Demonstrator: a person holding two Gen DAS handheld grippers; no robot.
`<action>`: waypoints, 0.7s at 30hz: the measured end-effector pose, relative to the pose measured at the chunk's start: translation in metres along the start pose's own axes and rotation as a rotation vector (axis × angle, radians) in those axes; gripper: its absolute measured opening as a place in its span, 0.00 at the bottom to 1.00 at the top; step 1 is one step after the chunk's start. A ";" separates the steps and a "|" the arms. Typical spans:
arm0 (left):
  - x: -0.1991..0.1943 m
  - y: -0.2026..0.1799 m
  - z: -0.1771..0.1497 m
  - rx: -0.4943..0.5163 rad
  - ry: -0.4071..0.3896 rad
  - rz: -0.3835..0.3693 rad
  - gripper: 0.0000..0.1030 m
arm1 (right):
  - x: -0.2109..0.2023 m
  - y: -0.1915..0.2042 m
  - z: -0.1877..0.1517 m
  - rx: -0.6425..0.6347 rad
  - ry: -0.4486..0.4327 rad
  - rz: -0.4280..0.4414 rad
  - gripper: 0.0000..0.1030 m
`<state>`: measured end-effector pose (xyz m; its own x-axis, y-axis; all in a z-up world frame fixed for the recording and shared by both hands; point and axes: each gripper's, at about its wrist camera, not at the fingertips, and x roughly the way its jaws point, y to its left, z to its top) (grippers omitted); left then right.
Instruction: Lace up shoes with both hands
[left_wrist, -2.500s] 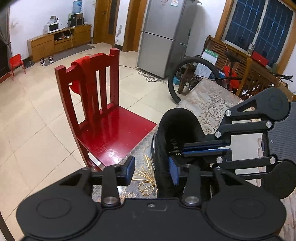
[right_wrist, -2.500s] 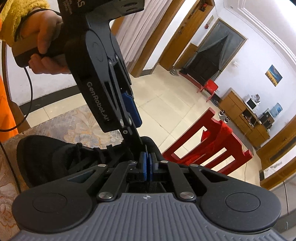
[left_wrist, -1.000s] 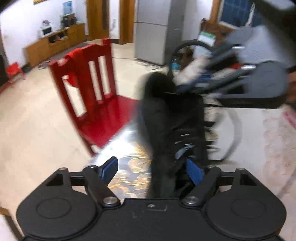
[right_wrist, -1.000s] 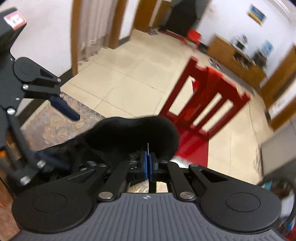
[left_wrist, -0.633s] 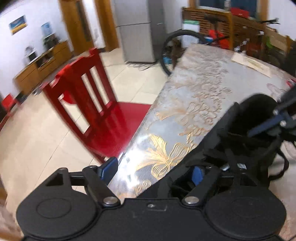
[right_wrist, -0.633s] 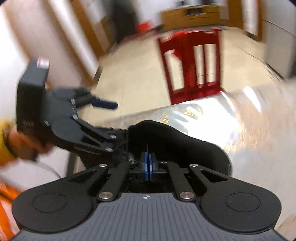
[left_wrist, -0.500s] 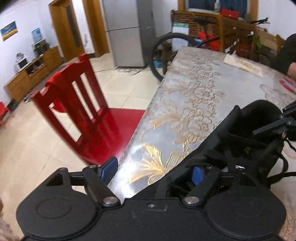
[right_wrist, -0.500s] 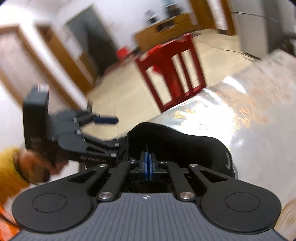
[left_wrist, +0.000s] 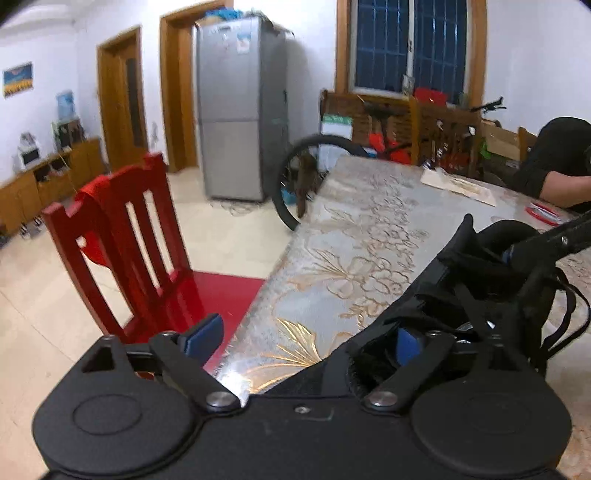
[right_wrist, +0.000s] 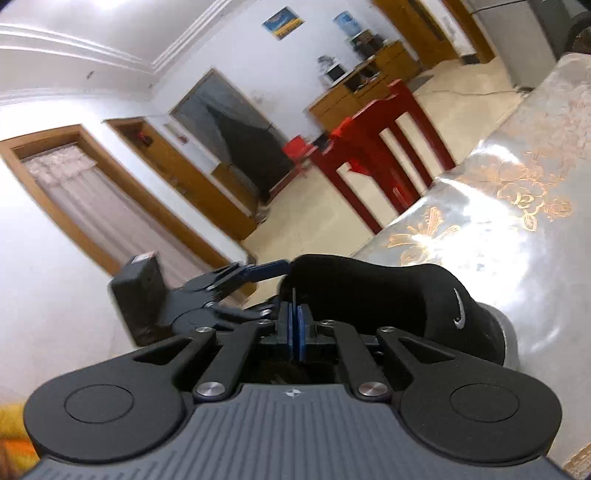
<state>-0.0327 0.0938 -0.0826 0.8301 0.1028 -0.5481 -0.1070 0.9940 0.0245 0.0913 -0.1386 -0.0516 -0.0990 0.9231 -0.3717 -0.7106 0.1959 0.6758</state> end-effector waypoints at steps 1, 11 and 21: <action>-0.001 -0.002 -0.001 0.003 -0.009 0.008 0.90 | 0.001 0.002 0.000 -0.001 0.000 -0.004 0.04; -0.007 -0.007 -0.006 -0.031 -0.047 0.055 0.91 | 0.001 -0.008 0.000 0.118 -0.049 0.027 0.04; -0.009 -0.004 -0.006 -0.037 -0.054 0.058 0.91 | -0.001 -0.009 0.001 0.166 -0.062 -0.007 0.01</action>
<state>-0.0427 0.0889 -0.0828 0.8502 0.1629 -0.5007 -0.1748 0.9843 0.0234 0.0986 -0.1411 -0.0563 -0.0480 0.9392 -0.3401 -0.5862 0.2492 0.7709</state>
